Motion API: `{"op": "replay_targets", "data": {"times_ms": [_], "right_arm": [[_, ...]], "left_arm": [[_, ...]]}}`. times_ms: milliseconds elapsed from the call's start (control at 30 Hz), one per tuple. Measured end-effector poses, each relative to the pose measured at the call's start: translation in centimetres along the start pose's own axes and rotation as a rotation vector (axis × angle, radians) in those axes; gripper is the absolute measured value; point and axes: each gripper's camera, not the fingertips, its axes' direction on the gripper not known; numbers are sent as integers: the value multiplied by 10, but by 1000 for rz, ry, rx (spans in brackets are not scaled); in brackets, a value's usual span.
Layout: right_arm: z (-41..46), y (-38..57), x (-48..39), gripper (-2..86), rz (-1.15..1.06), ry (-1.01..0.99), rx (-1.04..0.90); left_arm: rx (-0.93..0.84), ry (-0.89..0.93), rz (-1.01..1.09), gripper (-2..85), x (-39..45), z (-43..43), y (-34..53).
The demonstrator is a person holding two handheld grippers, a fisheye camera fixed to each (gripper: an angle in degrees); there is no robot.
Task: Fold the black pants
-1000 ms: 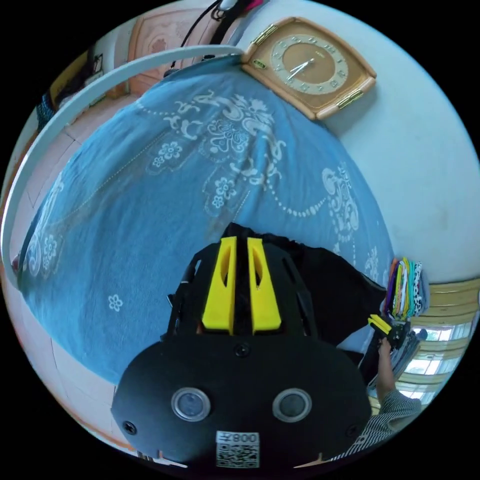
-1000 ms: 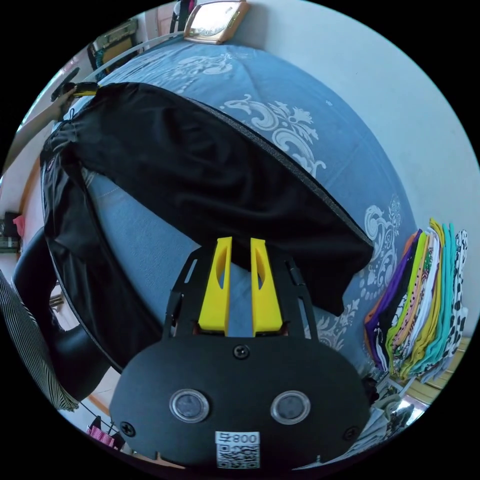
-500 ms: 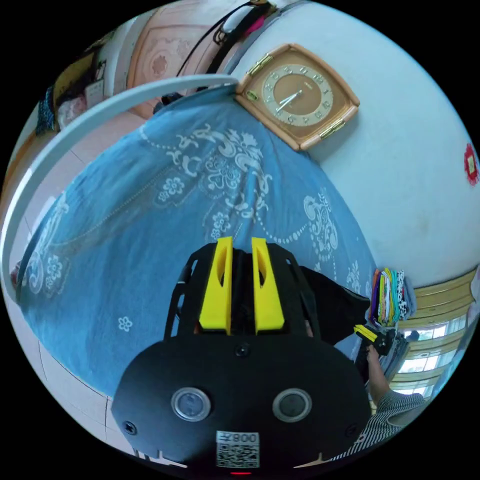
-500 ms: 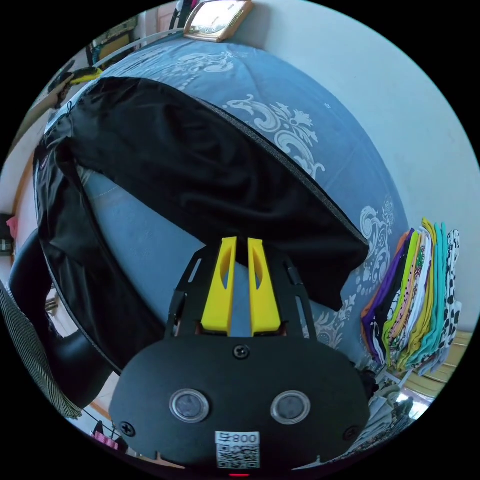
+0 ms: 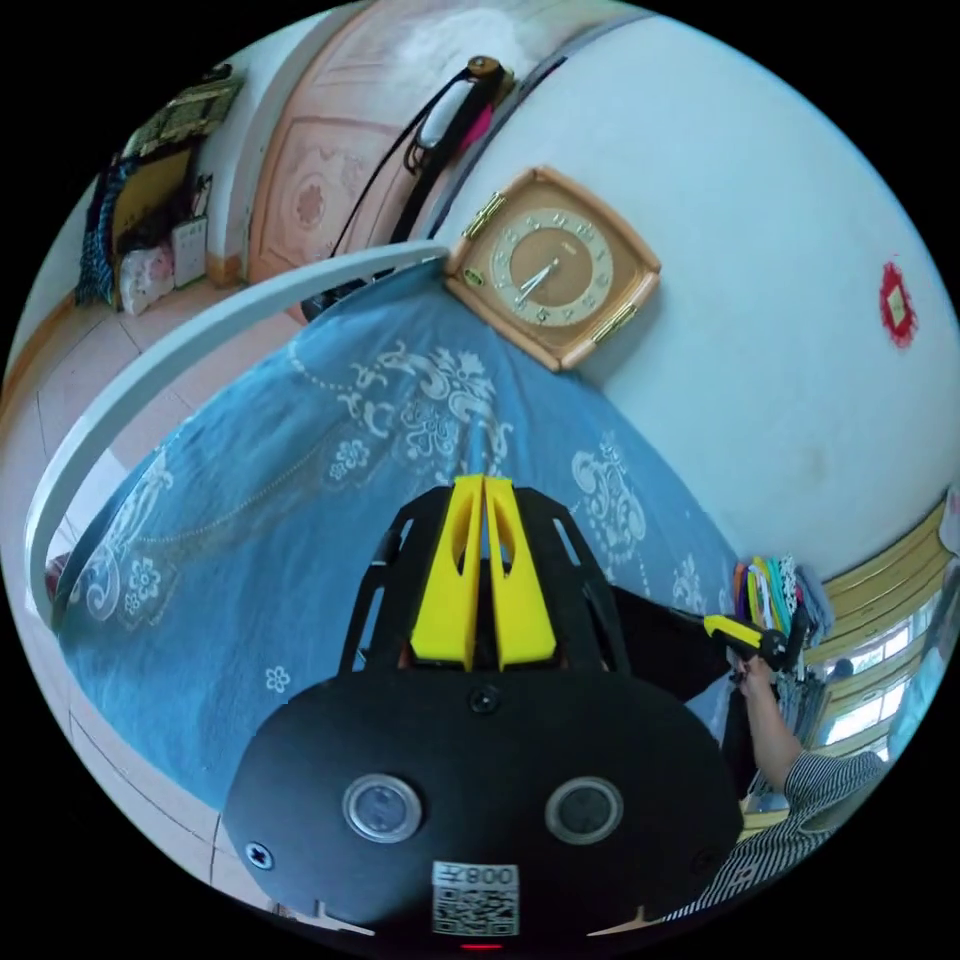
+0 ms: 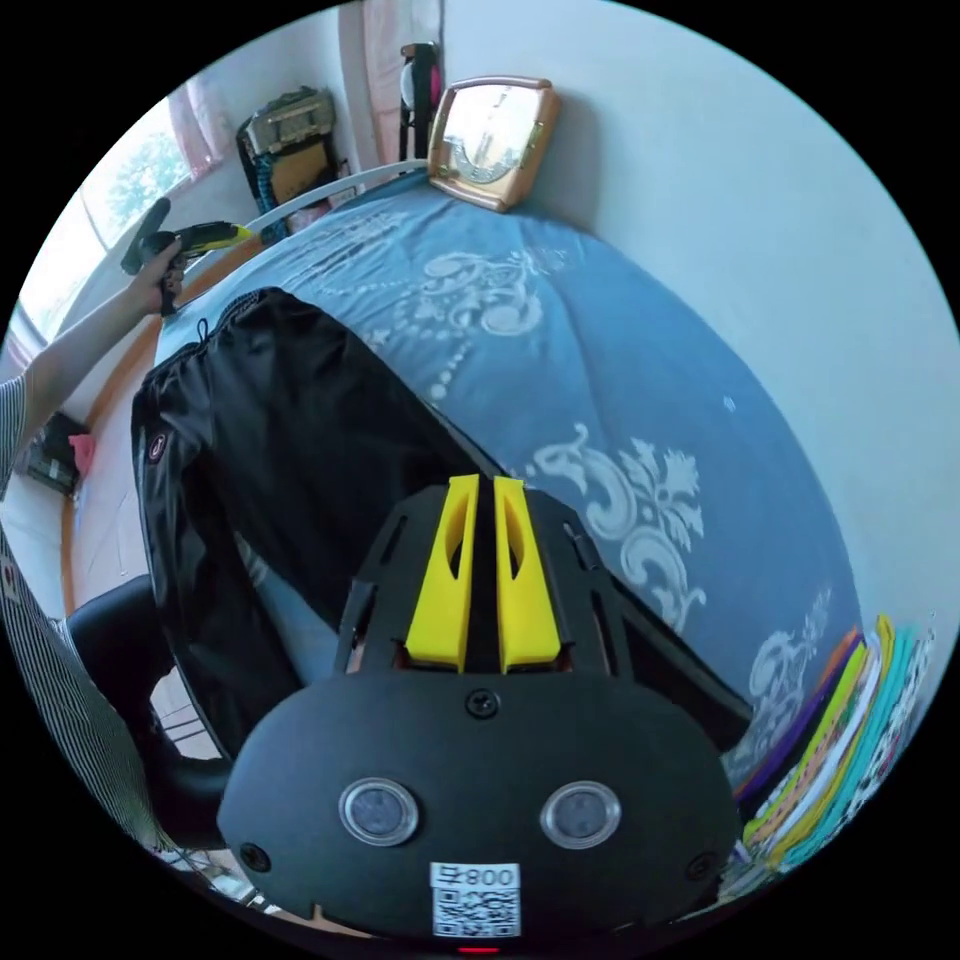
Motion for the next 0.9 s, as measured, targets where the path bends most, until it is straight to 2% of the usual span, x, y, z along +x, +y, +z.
{"op": "replay_targets", "data": {"times_ms": [100, 267, 367, 467, 500, 633, 800, 900], "right_arm": [[25, -56, -14, 78, -55, -102, -36], [60, -117, -33, 113, -119, -164, -107], [82, -140, -43, 108, -142, -189, -160], [93, -149, -56, 70, -169, -111, -197], [92, -150, -59, 39, -178, -102, -207], [71, -139, -63, 23, -215, -97, -163], [14, -132, -42, 20, -136, -60, -6], [20, -143, -27, 27, -100, -61, -25]], "left_arm": [[-79, 9, 7, 34, -6, 11, 3], [-265, 25, 9, 78, -11, 54, 17], [-360, -31, 35, 63, -6, 75, 27], [-366, -18, 68, 21, 4, 73, 32], [-329, -12, 75, 15, 9, 65, 35], [-206, 53, 105, 5, 26, 36, 44], [-39, 84, 124, 2, 54, 10, 56], [-42, 41, 105, 3, 65, 25, 57]]}}
